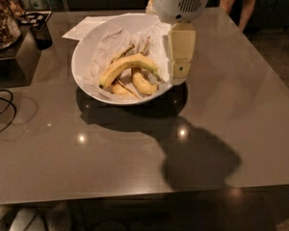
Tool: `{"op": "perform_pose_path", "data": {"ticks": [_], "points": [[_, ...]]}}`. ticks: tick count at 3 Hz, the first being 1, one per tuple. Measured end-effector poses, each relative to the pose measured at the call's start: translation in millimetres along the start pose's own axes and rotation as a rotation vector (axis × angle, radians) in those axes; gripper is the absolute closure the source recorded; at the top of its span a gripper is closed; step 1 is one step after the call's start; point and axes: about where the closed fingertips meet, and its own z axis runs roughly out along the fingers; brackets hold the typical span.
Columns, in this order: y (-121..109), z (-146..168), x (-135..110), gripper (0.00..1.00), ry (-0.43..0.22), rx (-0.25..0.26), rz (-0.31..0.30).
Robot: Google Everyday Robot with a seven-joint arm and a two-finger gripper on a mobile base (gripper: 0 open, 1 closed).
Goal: Pick banana from white bowl
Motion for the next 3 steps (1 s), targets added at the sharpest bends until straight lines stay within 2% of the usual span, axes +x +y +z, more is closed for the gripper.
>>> {"op": "perform_pose_path", "data": {"ticks": [1,2,3], "points": [[-18,12,-20,0.13,-0.009,-0.020,-0.051],[-35,20,-31,0.14,-0.008,-0.027,-0.076],[-51,28,-38,0.19,-0.007,-0.033,-0.091]]}}
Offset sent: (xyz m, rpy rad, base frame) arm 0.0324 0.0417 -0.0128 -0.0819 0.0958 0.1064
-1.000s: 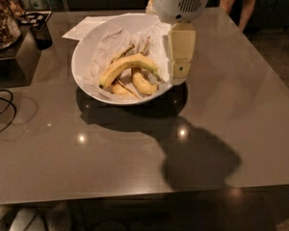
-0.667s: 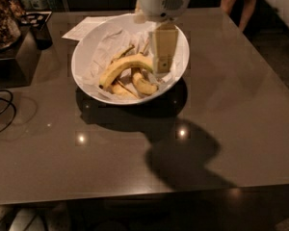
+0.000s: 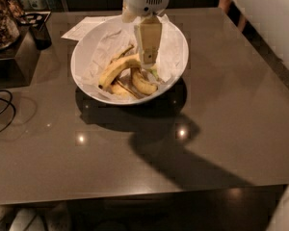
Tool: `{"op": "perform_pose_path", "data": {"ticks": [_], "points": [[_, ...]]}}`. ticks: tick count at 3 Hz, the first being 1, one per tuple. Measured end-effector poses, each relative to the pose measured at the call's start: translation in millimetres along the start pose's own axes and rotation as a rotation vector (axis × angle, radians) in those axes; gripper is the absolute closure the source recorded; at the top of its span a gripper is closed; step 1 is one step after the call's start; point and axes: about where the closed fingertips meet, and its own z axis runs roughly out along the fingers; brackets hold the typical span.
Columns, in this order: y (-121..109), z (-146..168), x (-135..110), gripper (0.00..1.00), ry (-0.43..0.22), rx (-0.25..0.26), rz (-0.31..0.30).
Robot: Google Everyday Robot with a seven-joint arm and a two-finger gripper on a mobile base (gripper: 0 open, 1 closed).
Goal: Pick banana from white bowl
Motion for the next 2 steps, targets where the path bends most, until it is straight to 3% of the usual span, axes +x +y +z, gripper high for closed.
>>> {"op": "perform_pose_path", "data": {"ticks": [2], "points": [[-30,27,-15,0.27,-0.016,-0.034,-0.009]]}}
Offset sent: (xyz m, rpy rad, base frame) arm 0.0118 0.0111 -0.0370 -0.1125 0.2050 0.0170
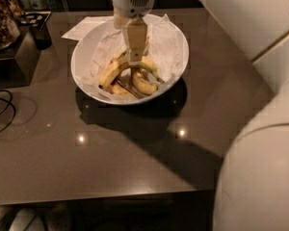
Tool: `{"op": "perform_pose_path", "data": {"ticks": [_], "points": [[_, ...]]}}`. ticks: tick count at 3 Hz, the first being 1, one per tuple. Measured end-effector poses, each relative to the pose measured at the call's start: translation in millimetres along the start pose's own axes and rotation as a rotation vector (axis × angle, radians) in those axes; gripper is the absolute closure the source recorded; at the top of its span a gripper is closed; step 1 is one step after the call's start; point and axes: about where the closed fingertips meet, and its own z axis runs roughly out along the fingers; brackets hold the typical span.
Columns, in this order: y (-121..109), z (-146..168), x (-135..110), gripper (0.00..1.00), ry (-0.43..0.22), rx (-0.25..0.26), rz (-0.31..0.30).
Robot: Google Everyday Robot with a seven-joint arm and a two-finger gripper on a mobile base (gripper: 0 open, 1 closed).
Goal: Pick banana from white bowl
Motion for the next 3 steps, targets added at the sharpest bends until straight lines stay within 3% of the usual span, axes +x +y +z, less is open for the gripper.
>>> {"op": "perform_pose_path", "data": {"ticks": [1,3], "points": [[-10,20,-3,0.41,0.006,-0.030,0.007],[-13,57,4,0.38,0.030,-0.100,0.021]]}}
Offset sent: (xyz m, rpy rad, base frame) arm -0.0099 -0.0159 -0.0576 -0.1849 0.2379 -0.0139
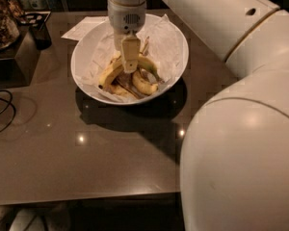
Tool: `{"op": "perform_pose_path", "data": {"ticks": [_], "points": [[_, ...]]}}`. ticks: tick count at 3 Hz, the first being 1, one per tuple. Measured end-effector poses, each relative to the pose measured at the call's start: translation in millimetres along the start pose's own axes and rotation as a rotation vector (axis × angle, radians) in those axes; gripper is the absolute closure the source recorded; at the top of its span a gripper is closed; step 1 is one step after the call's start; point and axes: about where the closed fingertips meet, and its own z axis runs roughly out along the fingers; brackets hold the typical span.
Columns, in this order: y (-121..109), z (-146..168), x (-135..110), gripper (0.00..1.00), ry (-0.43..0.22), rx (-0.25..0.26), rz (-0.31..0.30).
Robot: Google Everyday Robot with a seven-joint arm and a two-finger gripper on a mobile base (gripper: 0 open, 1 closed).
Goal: Pick banana from white bowl
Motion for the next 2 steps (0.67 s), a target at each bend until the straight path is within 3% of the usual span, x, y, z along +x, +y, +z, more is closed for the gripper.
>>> {"op": "perform_pose_path", "data": {"ticks": [2], "points": [[-2,25,9,0.35,0.011,-0.053,0.021]]}}
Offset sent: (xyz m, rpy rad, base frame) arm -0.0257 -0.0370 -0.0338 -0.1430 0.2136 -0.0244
